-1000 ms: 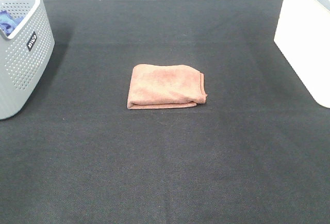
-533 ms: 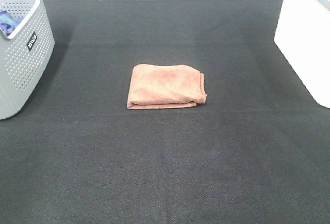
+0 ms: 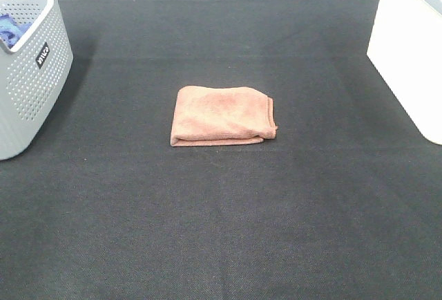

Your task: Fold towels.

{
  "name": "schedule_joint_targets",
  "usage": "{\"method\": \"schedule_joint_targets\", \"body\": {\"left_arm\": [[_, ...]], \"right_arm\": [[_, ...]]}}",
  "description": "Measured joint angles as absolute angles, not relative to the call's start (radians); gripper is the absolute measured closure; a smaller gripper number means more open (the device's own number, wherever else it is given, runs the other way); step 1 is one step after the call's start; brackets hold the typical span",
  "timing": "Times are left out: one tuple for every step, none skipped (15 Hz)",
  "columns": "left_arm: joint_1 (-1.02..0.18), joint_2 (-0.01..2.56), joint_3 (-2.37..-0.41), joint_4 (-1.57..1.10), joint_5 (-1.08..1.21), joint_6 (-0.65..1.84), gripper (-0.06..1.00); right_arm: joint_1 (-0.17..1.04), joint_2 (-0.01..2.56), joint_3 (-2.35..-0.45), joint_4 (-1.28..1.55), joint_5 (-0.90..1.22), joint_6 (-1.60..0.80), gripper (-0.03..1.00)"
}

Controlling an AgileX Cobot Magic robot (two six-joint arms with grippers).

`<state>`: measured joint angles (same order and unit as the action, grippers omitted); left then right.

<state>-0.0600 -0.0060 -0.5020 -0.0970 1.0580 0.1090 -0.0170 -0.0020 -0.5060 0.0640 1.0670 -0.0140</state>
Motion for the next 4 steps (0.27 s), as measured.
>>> {"method": "schedule_joint_targets", "body": {"left_arm": [[-0.06,-0.006,-0.502,-0.097,1.058,0.109,0.37],[-0.06,-0.006,-0.502,-0.097,1.058,0.109,0.37],[-0.06,-0.006,-0.502,-0.097,1.058,0.109,0.37],[-0.06,-0.006,-0.502,-0.097,1.058,0.109,0.37]], "right_arm": [[-0.017,-0.002,-0.506,0.064,1.067,-0.014,0.21],[-0.016,-0.002,-0.506,0.065,1.067,-0.014,0.21],[-0.015,-0.002,-0.506,0.065,1.067,-0.014,0.21],[-0.014,-0.002,-0.506,0.066,1.067,-0.014,0.21]]}}
